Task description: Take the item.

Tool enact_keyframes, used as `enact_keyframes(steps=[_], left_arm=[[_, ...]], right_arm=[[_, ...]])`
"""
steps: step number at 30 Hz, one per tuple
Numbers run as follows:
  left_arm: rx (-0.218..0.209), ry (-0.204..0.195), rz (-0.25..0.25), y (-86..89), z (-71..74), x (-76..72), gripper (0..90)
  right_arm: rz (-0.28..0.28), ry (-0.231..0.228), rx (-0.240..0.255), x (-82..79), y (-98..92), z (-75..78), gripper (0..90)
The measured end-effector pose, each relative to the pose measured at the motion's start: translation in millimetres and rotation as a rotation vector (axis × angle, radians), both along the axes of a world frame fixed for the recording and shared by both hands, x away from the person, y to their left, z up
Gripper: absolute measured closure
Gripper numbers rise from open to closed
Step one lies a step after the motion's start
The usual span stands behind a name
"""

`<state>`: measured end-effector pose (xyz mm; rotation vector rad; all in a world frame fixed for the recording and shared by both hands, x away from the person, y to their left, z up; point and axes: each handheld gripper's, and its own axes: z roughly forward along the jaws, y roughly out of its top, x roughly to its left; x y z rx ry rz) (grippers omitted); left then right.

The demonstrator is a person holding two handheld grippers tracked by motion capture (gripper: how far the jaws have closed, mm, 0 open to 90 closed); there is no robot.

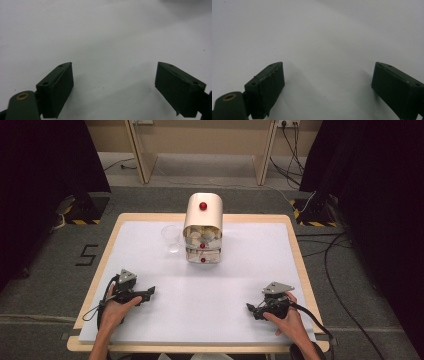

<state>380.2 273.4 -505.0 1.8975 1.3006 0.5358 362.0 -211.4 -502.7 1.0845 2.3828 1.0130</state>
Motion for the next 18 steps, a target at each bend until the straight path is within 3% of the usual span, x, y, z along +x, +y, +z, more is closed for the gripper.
enact_keyframes(steps=[9,15,18], left_arm=[[-0.062,-0.086,-0.069,-19.9,26.5,-2.1,15.3],[-0.117,-0.139,-0.128,-39.8,44.7,3.1,16.2],[-0.124,-0.160,-0.160,-48.7,49.9,7.8,16.7]], right_arm=[[0.002,0.002,-0.002,0.0,0.1,0.0,11.1],[0.004,0.003,-0.001,0.2,0.2,-0.1,10.6],[0.005,0.003,-0.002,0.1,0.2,-0.1,10.6]])
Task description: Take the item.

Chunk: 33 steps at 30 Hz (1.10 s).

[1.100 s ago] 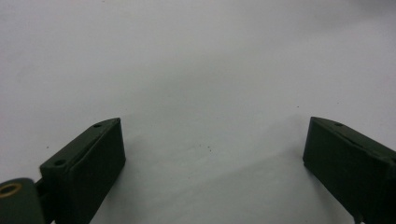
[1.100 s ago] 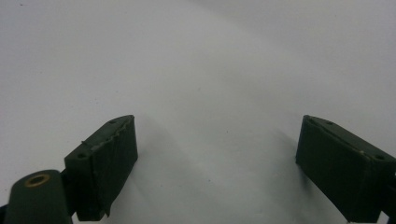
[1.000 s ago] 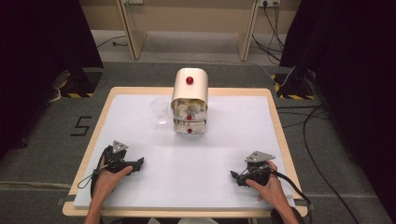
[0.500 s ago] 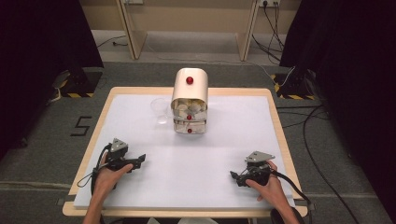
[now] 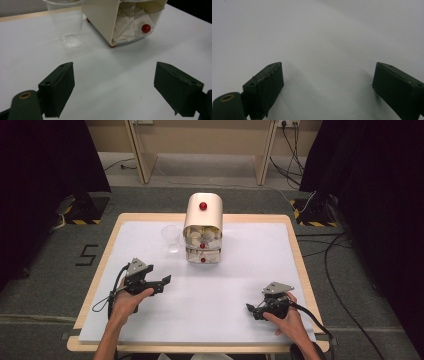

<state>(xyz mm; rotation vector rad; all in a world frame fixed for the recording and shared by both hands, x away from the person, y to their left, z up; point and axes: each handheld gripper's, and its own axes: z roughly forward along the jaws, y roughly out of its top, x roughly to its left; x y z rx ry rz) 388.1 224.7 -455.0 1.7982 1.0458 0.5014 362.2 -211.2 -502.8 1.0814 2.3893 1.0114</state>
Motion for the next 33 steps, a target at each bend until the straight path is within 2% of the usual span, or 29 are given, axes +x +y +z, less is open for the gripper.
enact_keyframes(steps=[4,7,12,16,23,30,33], left_arm=[[-0.007,-0.007,-0.029,-7.3,6.1,6.4,17.0],[-0.031,-0.036,-0.048,-14.0,16.3,9.0,17.4],[-0.022,-0.095,-0.089,-33.5,32.5,11.2,17.9],[-0.009,-0.132,-0.134,-50.1,45.6,13.3,18.0],[0.021,-0.167,-0.181,-74.8,68.4,25.9,18.1],[0.038,-0.174,-0.192,-86.1,77.1,35.5,18.7],[0.077,-0.187,-0.196,-94.3,81.1,41.2,18.7]], right_arm=[[0.001,0.001,0.000,0.1,-0.1,0.0,10.4],[0.001,0.001,0.000,0.1,0.0,0.0,10.3],[0.003,0.001,0.000,0.1,0.0,-0.1,10.0],[0.004,0.001,0.001,0.2,0.0,-0.2,9.8],[0.009,0.004,0.002,0.4,0.2,-0.3,8.8],[0.010,0.009,0.004,0.2,0.7,-0.4,7.9],[0.015,0.005,0.000,0.6,0.3,-0.4,7.9]])
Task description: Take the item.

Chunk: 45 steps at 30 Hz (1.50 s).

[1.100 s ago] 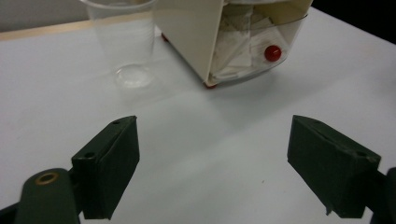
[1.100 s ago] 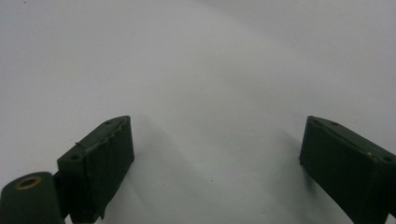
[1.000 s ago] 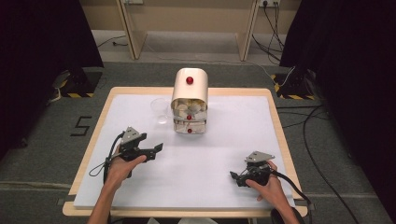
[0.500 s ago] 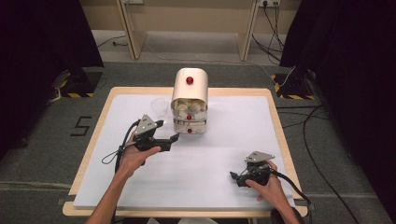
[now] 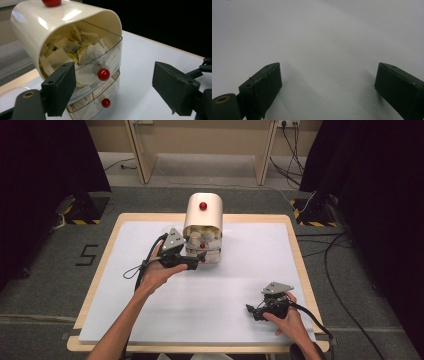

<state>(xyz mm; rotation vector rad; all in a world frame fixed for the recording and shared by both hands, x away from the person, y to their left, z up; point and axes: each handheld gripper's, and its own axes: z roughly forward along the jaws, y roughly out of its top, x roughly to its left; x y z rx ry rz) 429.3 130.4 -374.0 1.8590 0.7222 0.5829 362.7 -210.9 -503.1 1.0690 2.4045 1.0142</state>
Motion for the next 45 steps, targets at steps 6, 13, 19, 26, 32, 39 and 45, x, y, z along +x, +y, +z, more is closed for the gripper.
enact_keyframes(steps=[6,13,19,26,32,39,45], left_arm=[[0.005,0.004,-0.003,-7.3,1.5,9.7,19.1],[0.028,0.020,-0.008,-20.0,3.4,20.6,19.2],[0.053,0.056,-0.015,-22.5,-3.7,27.8,19.2],[0.057,0.069,-0.026,-21.9,-3.0,21.1,18.6],[0.071,0.060,-0.037,-21.2,-4.3,11.1,18.5],[0.088,0.065,-0.044,-21.7,-5.6,-0.1,18.5],[0.097,0.061,-0.058,-21.1,-7.3,-8.0,17.7]], right_arm=[[0.000,0.000,0.000,0.0,0.0,0.0,7.8],[0.003,-0.002,-0.003,0.3,0.0,0.0,7.7],[0.003,-0.002,-0.003,0.2,-0.1,0.0,7.7],[0.005,-0.004,-0.003,0.4,-0.1,-0.1,7.6],[0.005,-0.004,-0.003,0.3,-0.1,-0.1,7.5],[0.003,-0.001,-0.002,0.1,0.1,-0.1,7.5],[0.003,-0.001,-0.002,0.1,0.1,-0.1,7.5]])
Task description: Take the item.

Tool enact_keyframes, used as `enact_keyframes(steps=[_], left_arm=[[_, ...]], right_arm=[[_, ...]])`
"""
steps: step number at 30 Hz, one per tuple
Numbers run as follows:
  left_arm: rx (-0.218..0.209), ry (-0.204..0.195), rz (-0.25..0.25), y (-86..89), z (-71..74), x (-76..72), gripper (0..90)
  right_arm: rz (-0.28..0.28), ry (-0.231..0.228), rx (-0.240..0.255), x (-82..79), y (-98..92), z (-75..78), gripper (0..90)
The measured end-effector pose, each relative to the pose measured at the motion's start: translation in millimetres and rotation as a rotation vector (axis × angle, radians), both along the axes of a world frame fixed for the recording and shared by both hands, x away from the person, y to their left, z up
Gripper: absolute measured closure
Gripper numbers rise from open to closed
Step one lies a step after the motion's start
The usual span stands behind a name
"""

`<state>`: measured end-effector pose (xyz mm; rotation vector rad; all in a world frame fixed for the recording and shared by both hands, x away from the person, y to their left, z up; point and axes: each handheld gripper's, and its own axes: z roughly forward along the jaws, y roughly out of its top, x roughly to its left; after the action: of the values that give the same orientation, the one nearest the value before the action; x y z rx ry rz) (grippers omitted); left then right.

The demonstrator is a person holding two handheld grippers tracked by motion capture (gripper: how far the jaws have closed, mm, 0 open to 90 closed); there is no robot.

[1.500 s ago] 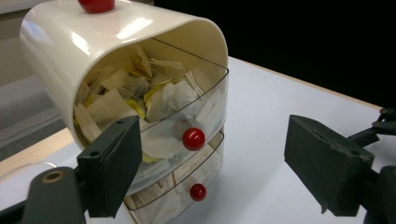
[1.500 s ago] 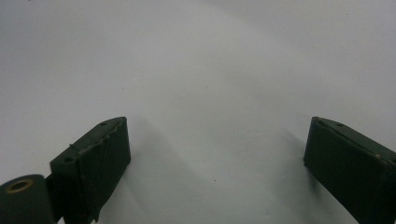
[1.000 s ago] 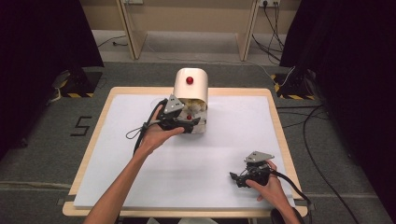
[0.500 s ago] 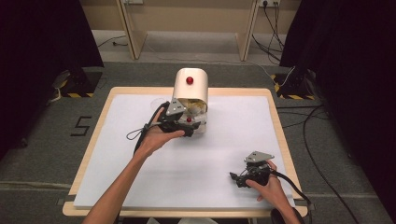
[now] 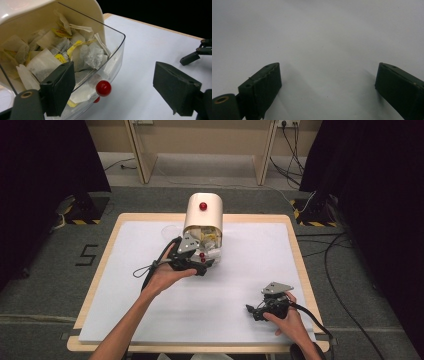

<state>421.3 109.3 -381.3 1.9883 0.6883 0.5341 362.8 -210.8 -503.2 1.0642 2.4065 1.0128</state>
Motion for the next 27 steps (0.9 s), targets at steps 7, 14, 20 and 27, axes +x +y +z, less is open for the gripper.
enact_keyframes(steps=[7,14,20,27], left_arm=[[0.007,-0.005,-0.009,0.1,-2.5,-9.6,17.5],[0.007,-0.002,-0.014,0.3,-4.3,-17.2,17.5],[0.000,0.001,-0.026,2.1,-6.4,-22.8,17.6],[0.004,-0.003,-0.027,1.9,-8.1,-27.4,17.6]], right_arm=[[0.000,0.000,0.000,0.0,0.0,0.0,7.5],[0.001,0.000,-0.001,0.0,-0.1,0.0,7.5],[0.002,0.000,-0.002,0.1,-0.1,0.0,7.5],[0.001,0.001,-0.003,0.0,-0.1,0.0,7.5]])
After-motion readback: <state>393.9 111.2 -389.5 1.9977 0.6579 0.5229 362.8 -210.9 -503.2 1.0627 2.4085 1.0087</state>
